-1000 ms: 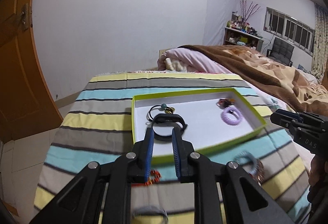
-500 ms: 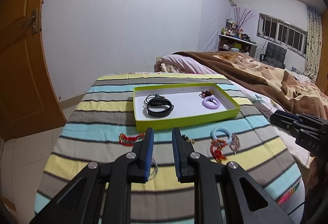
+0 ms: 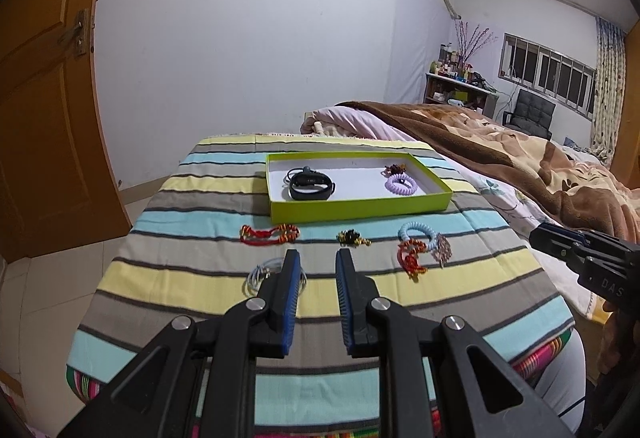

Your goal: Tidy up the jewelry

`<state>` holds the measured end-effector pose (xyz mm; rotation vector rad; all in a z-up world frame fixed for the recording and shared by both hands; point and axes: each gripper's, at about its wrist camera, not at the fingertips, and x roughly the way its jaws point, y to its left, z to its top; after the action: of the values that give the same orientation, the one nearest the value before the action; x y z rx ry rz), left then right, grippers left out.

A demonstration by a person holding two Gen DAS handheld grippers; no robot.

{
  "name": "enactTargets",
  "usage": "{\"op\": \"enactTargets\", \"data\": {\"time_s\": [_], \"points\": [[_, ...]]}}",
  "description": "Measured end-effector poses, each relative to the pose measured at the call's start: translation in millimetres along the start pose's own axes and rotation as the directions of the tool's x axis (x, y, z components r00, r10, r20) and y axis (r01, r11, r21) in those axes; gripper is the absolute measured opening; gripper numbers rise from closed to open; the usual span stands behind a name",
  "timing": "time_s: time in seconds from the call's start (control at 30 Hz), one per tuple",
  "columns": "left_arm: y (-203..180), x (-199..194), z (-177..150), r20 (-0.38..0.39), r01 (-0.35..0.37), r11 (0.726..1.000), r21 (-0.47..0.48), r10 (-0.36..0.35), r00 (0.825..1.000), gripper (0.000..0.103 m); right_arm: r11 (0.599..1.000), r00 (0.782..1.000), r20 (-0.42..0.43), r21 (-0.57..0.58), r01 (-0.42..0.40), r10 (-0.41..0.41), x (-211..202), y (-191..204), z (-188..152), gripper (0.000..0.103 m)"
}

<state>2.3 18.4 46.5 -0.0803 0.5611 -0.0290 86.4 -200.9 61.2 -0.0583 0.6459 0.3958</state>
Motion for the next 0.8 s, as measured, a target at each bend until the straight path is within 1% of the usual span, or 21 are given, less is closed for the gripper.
{"op": "enactTargets", "data": {"time_s": [0.17,0.4,0.7,0.8], "points": [[2,-5,-8,-0.005,-0.006,1.000,-0.005,0.006,1.000,0.019,1.000,1.000,-0.013,0.003,-0.003,0.003,1,1,-5,0.021],[9,-2,-11,-0.014,-0.025,1.000,-0.016,0.025,1.000,0.019,1.000,1.000,-0.023,0.003,-0.017,0.017,6,4,-6,0.021],[19,15,-15,-0.047,-0.042,0.999,-0.024,0.041,0.998,0.019,0.999,0.998,-0.050,0.003,-0.034,0.034,21,5,-5,0.021],[23,22,-16,-0.060,-0.046,0.999,-0.025,0.045,0.997,0.021,0.999,0.997,-0.062,0.004,-0.044,0.044,29,7,-3,0.021]]}}
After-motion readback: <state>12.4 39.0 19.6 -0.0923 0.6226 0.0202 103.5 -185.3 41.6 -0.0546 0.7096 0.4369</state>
